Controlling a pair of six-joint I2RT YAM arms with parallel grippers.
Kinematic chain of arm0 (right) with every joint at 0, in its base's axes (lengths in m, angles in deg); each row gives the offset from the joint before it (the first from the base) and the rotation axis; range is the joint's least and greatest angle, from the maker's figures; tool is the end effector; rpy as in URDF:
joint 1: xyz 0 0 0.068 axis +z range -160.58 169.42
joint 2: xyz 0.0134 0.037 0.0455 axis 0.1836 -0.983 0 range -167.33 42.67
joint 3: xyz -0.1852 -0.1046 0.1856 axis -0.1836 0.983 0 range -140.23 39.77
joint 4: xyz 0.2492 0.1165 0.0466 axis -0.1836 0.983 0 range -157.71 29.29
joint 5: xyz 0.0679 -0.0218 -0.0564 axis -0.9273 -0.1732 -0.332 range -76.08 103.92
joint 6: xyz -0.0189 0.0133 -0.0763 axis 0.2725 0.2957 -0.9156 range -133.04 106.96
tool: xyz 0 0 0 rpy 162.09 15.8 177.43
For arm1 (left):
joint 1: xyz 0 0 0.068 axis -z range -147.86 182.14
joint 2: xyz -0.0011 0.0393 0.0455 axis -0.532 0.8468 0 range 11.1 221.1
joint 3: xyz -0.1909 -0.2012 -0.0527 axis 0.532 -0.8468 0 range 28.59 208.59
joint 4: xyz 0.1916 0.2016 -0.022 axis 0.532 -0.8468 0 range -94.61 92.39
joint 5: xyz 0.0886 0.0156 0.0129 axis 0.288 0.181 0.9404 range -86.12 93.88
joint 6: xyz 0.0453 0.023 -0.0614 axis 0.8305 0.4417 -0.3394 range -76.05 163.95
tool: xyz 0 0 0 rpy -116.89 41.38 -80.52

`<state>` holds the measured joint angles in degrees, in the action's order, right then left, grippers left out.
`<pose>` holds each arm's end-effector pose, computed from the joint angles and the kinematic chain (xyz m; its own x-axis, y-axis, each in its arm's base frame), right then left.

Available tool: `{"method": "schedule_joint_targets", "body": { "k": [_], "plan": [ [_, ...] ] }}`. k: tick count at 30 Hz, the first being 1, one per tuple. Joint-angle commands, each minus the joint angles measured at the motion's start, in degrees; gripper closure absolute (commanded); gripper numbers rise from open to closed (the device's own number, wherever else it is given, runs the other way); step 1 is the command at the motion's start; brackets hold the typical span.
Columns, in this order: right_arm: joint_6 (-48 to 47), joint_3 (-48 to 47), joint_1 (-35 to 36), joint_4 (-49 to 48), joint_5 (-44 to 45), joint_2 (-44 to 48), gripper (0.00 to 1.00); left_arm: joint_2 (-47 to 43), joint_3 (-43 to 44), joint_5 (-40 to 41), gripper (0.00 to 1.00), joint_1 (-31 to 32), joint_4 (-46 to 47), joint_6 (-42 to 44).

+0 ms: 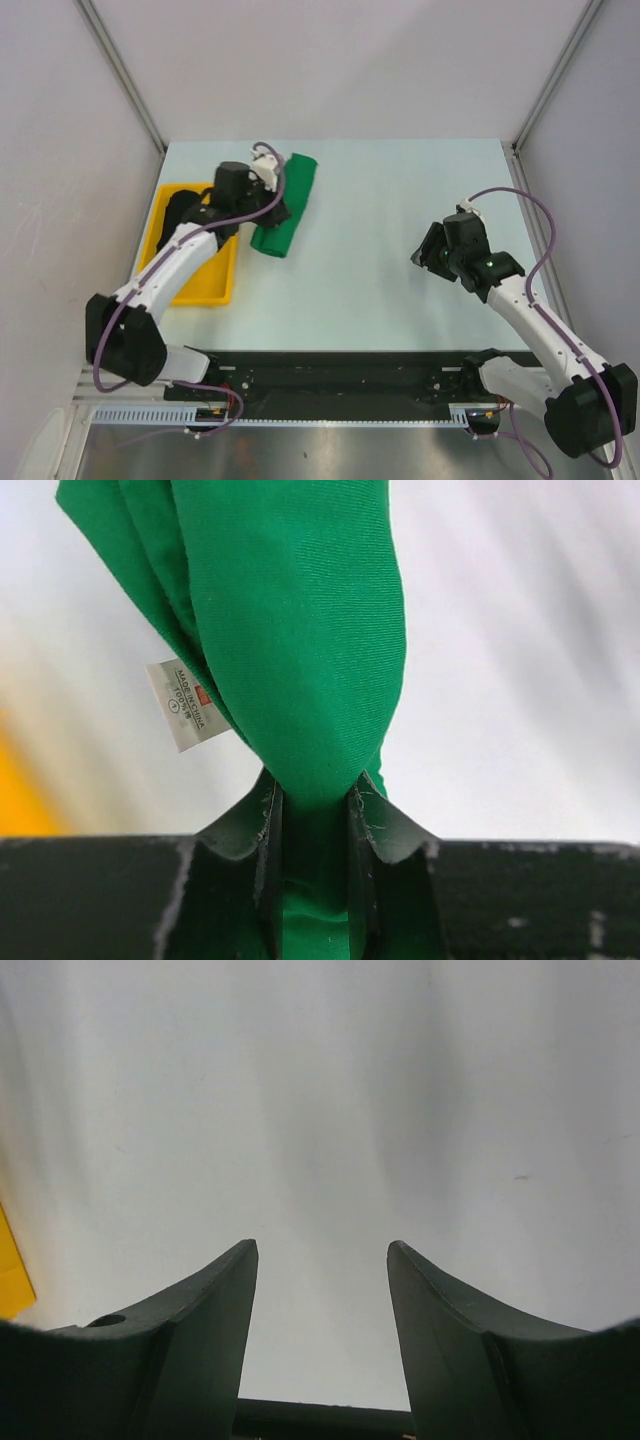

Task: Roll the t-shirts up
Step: Place the T-shirt in the bin.

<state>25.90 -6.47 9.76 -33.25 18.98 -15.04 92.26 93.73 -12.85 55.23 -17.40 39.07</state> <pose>0.2300 0.0788 0.2490 -0.7055 0.4061 -0.5809 0.1988 0.9001 0.3877 0.3244 -0.1599 0.2872 -0.5865 0.1615 -0.7937 0.5424 0.8060 -0.2368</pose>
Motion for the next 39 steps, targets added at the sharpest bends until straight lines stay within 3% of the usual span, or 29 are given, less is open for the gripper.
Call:
{"method": "schedule_joint_targets", "body": {
  "k": [1, 8, 11, 19, 24, 31, 39],
  "plan": [
    [-0.09, 0.80, 1.63, -5.27, -2.25, -1.17, 0.40, -7.33, -0.37, 2.22, 1.00, -7.52, -1.39, 13.99],
    [0.88, 1.15, 6.63, -14.22, -4.53, -7.93, 0.41, -5.59, 0.95, -3.22, 1.00, -26.48, -0.87, 17.72],
    [0.88, 1.15, 8.92, -16.78, -4.53, -11.45, 0.41, -1.63, 1.39, -6.99, 1.00, -30.98, 0.28, 17.63],
    [0.09, 1.06, 12.35, -22.32, -7.08, -19.27, 0.41, 7.95, 2.00, -4.11, 1.00, -33.55, -1.39, 19.04],
    [2.10, -0.16, 14.81, -33.83, -11.12, -24.63, 0.41, 10.24, 0.95, -2.87, 1.00, -34.78, -2.36, 19.12],
    [4.48, -11.32, 22.27, -43.76, -10.33, -38.25, 0.41, 10.77, -2.47, 0.03, 1.00, -36.36, -1.04, 18.42],
    [4.04, -20.38, 27.29, -42.02, -9.90, -46.00, 0.42, 11.99, -4.50, 0.12, 1.00, -38.30, 0.37, 17.46]
  ]
}}
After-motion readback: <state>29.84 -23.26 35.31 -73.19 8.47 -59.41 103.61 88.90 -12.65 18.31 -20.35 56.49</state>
